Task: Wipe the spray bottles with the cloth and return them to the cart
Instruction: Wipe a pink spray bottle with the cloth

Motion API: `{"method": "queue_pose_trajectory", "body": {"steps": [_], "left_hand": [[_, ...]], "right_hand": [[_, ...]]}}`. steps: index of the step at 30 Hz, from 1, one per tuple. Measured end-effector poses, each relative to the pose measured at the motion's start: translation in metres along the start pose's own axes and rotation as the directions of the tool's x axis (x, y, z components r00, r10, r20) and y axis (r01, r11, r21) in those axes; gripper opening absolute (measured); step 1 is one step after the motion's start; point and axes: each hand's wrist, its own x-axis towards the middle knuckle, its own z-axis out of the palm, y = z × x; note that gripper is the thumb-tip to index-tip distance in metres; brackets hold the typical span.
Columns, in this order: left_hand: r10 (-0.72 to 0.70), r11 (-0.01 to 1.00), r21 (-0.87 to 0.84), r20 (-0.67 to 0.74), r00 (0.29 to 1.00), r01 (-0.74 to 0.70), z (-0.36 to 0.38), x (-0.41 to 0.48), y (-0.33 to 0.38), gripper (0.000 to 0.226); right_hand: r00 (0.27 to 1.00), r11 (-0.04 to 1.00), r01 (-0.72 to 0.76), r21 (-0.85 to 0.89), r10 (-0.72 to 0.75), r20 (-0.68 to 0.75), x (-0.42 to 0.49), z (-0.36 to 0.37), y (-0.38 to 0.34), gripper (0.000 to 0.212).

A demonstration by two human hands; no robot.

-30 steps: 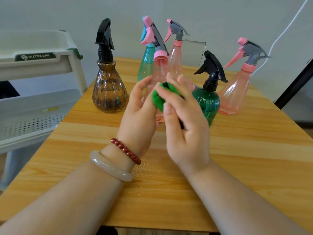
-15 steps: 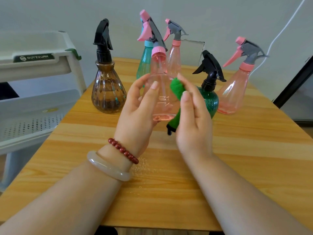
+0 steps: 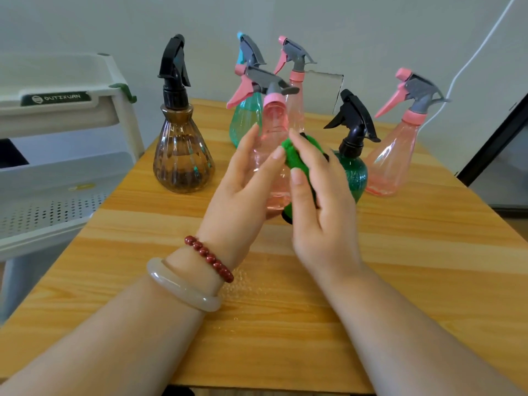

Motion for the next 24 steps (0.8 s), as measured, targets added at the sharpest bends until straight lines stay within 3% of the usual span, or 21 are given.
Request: {"method": "queue_pose_trajectory", "body": {"steps": [3,6,8,13,15,17,20,22,24], "left_hand": [[0.030,0.998,-0.062,0.010,1.000,-0.029,0.001,-0.002,0.002,0.049],[0.024,0.973,-0.231,-0.007,1.000,-0.025,0.002,-0.001,0.002,0.051],[0.016,0.973,-0.230,-0.022,1.000,-0.021,0.005,-0.001,0.000,0.048],[0.047,0.997,-0.063,-0.056,0.997,-0.050,0.003,-0.003,-0.010,0.040],[0.075,0.997,-0.013,-0.029,0.997,-0.075,0.003,-0.003,-0.008,0.045],[0.087,0.996,-0.031,-0.033,0.996,-0.089,0.003,-0.002,-0.006,0.048],[0.093,0.994,-0.048,-0.017,0.996,-0.094,0.005,0.000,-0.007,0.049],[0.059,0.992,-0.104,-0.057,0.997,-0.065,0.006,-0.001,-0.008,0.045],[0.029,0.992,-0.123,-0.090,0.996,-0.040,0.005,-0.001,-0.010,0.050]], "right_hand": [[0.998,0.998,0.063,0.014,-0.063,-0.021,0.002,0.002,0.000,0.038],[0.985,0.977,-0.127,0.170,0.144,-0.090,0.001,0.004,0.001,0.037],[0.976,0.967,-0.183,0.178,0.201,-0.085,-0.001,0.004,0.003,0.036],[0.995,0.996,0.090,0.002,-0.090,-0.048,-0.003,0.004,-0.004,0.037],[0.996,0.998,0.024,0.066,-0.019,-0.089,0.000,0.004,-0.003,0.037],[0.973,0.966,-0.177,0.189,0.201,-0.114,0.001,0.003,-0.002,0.036],[0.924,0.899,-0.354,0.257,0.379,-0.056,0.000,0.003,0.006,0.035],[0.963,0.938,-0.228,0.259,0.257,-0.084,0.000,0.002,0.001,0.037],[0.996,0.996,-0.022,0.088,0.030,-0.082,-0.003,0.003,-0.005,0.036]]}}
